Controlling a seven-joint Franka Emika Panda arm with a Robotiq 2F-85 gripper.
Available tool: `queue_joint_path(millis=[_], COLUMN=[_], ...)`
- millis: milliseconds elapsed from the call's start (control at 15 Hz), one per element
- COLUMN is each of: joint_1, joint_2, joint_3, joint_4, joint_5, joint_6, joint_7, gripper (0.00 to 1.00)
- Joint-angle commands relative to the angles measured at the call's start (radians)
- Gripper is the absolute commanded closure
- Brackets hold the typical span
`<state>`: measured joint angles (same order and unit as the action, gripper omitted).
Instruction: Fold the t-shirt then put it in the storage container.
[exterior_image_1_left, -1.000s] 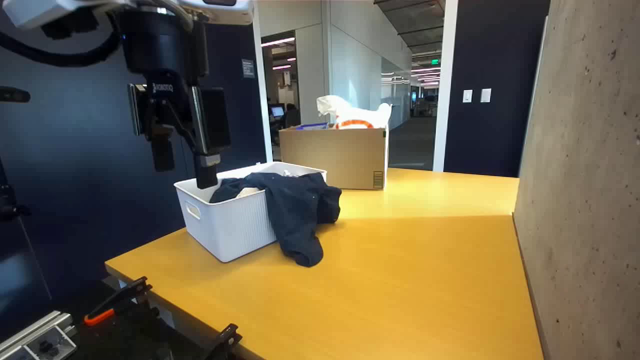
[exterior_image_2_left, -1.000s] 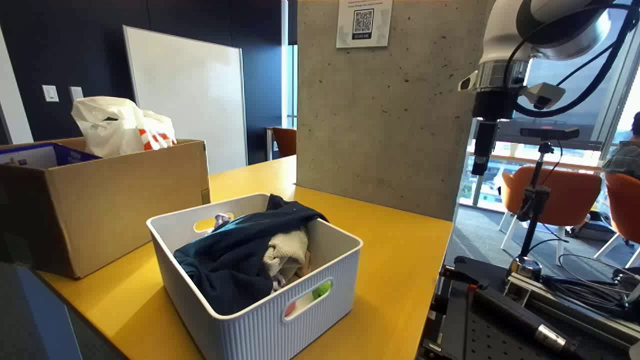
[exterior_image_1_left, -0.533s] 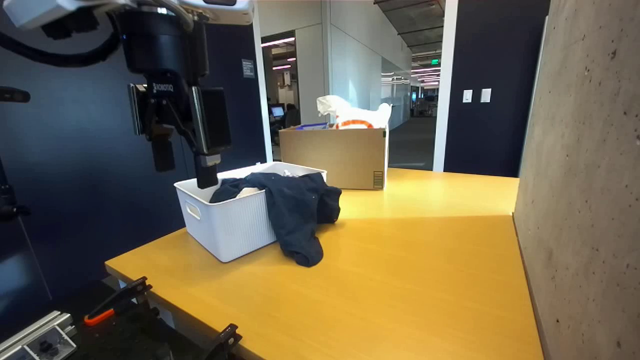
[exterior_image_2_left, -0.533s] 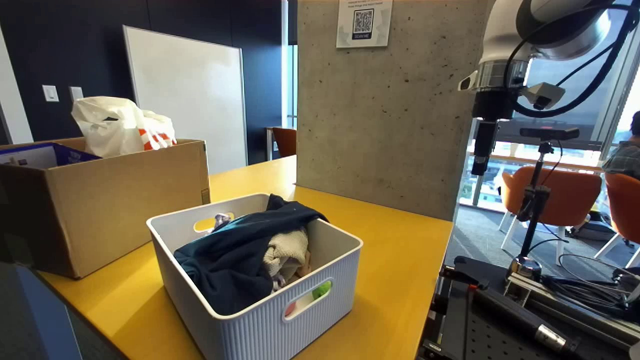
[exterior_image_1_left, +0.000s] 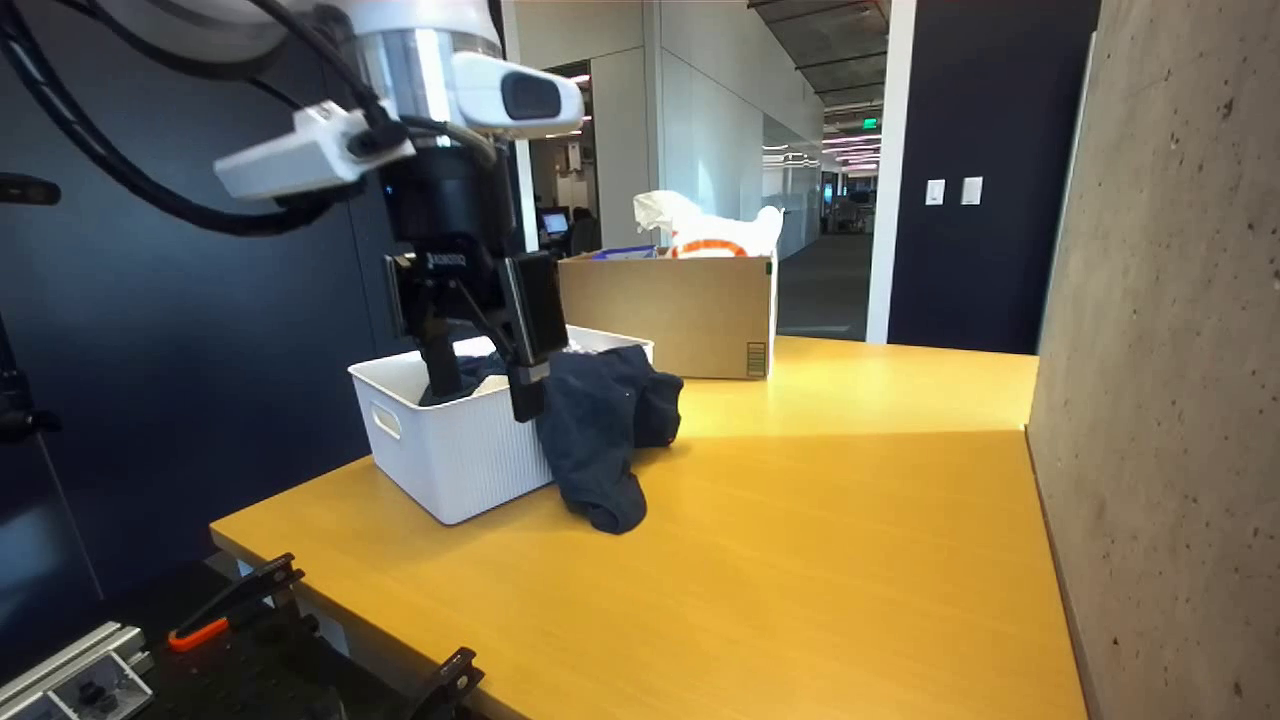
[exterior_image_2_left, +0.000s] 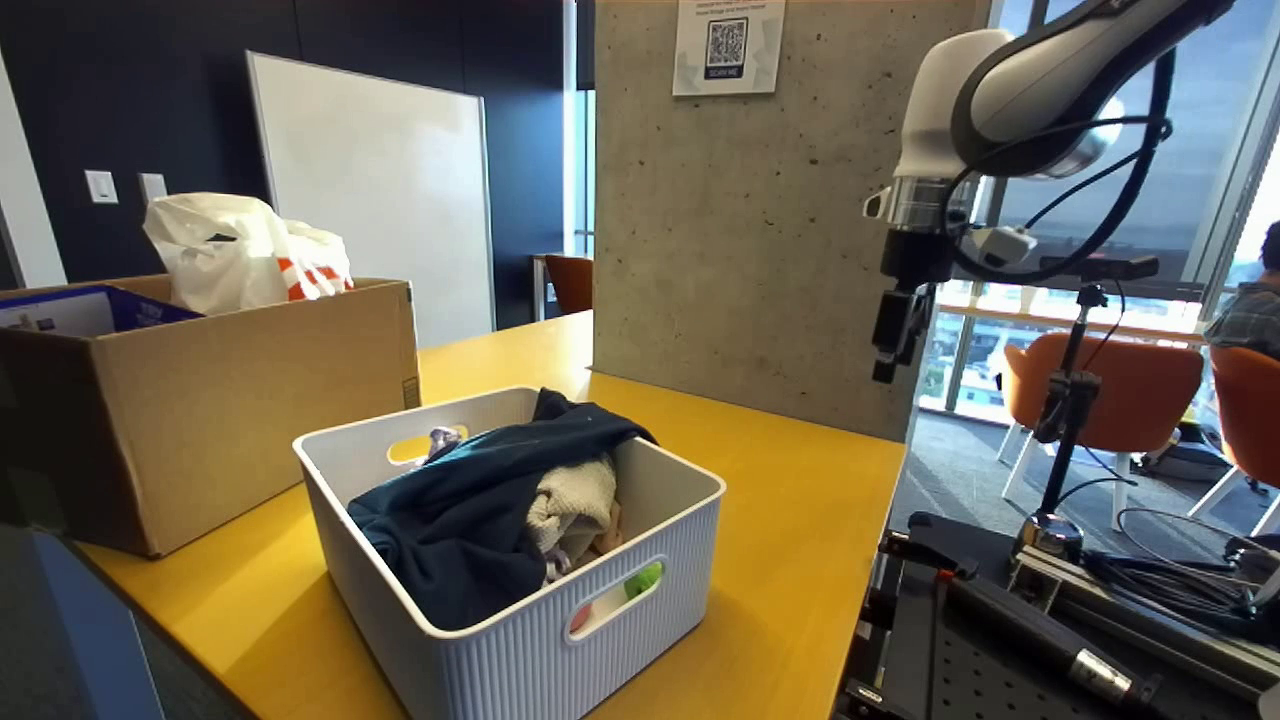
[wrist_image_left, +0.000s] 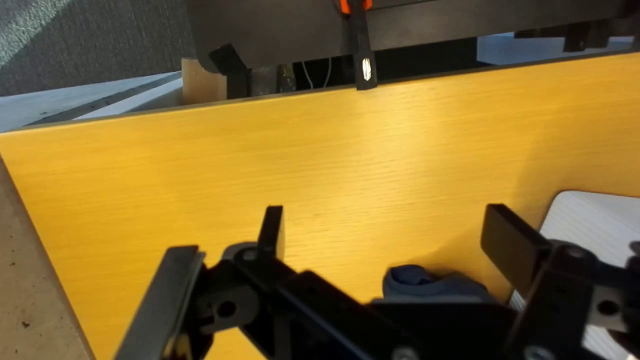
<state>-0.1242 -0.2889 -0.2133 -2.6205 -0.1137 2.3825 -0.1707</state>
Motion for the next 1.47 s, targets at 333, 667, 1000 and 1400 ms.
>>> queue_joint_path(millis=[333,667,1000,1400], joint_1=[-0.004,0.008,0.018,0.001], joint_2=[0.449,0.603,0.761,0.83], joint_3=[0.051,0.066,0.112,0.192], joint_4=[0.319,0.416,0.576,0.686], joint_5=[-0.229,-0.337,-0.364,-0.331], joint_6=[-0.045,-0.014,0.055,0.019], joint_7=[0.005,-0.117,-0.22,-0.443], gripper=[0.0,0.0,0.0,0.0])
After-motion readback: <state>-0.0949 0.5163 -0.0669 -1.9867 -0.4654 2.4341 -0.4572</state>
